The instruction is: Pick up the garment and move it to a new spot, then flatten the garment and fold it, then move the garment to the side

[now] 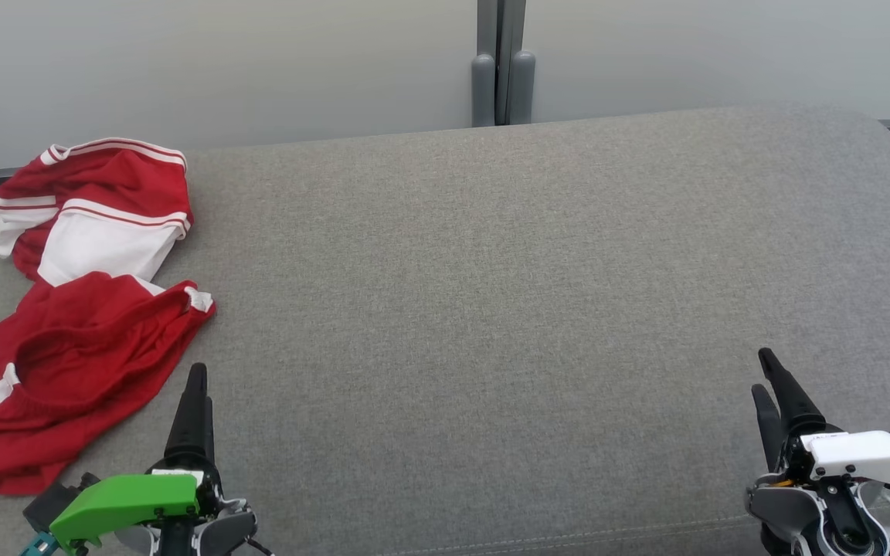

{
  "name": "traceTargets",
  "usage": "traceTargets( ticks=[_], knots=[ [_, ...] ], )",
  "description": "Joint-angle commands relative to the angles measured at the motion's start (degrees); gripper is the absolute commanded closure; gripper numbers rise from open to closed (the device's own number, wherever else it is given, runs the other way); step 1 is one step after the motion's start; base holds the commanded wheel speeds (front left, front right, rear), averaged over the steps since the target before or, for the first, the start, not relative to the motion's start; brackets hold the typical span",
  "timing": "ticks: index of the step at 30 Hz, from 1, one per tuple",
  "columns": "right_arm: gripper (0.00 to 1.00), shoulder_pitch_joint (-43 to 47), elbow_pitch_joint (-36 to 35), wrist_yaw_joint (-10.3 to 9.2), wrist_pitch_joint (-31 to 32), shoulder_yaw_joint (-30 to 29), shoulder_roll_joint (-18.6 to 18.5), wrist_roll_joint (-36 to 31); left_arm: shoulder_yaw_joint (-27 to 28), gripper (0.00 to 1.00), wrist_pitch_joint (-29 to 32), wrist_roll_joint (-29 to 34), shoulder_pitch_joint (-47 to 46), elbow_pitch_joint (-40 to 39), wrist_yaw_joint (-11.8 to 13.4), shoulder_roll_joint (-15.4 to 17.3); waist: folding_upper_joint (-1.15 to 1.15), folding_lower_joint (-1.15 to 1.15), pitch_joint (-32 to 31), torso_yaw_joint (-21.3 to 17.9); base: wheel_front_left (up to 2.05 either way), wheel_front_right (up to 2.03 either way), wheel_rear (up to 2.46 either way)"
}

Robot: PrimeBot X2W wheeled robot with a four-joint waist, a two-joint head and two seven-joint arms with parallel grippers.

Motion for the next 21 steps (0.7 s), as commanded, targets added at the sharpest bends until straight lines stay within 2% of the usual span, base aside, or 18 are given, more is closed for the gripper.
traceTargets(
  ticks=[1,14,21],
  knots=[
    [0.00,-0.7,-1.6,0.01,-0.9,0.3,-0.5,-2.0,-0.2,0.00,-0.6,1.8,-1.1,-1.3,0.3,0.2,0.00,0.00,0.0,0.0,0.00,0.00,0.00],
    [0.00,0.2,-6.3,0.01,-4.8,1.2,-0.7,-15.1,-2.1,0.00,-2.9,14.9,-1.7,-4.7,2.5,0.2,0.00,0.00,0.0,0.1,0.00,0.00,0.00],
    [0.00,0.4,-8.3,0.02,-6.7,2.8,-0.7,-25.0,-3.1,0.00,-4.0,23.6,-1.5,-5.5,3.6,0.3,0.00,0.00,0.0,0.2,0.00,0.00,0.00]
  ],
)
